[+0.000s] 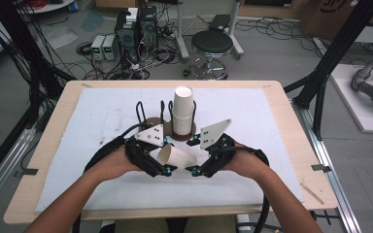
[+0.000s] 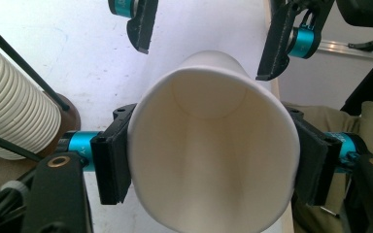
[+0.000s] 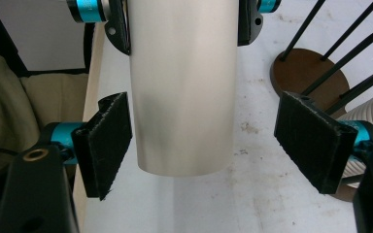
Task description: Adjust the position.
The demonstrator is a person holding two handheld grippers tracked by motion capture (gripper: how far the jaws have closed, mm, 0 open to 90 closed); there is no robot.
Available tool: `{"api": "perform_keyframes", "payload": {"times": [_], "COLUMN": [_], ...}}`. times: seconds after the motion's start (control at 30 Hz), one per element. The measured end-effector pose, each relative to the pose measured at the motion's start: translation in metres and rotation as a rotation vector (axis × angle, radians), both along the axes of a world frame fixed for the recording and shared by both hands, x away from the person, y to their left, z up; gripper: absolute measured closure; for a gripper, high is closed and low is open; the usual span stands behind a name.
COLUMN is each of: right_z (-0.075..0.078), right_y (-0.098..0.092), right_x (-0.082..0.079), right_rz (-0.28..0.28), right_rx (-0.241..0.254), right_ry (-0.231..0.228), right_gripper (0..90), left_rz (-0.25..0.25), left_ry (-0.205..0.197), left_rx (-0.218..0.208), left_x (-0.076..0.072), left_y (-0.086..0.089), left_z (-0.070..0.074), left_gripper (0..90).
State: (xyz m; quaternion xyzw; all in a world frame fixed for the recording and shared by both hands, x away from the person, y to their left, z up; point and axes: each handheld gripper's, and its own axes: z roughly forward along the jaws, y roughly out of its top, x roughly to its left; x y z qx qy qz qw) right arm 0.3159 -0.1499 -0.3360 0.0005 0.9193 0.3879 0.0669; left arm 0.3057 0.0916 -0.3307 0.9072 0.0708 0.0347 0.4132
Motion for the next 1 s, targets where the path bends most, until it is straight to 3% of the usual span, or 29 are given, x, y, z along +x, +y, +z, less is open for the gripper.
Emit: {"api": "perform_keyframes", "payload": {"times": [0.33,0.83,1.0], "right_z": [-0.005,-0.014,-0.018], "right_y": [0.011,0.028,0.033], "right_x": [-0.002,-0.003,-0.004], "right_rz": [0.019,0.04,0.047], "right_rx": [-0.062,-0.13,-0.154], "right_ry": [0.006,0.022,0.028], "right_gripper": [21.9,25.1,30.1], "left_rz": [-0.007,-0.013,-0.015], "left_ry": [0.0,0.001,0.0], "left_rx": [0.049,0.083,0.086], "left_x": [0.0,-0.001,-0.002], "left_y": [-0.005,-0.011,-0.013], "left_z": [-0.002,-0.005,-0.006], "left_gripper": [29.4,29.4,29.3]}}
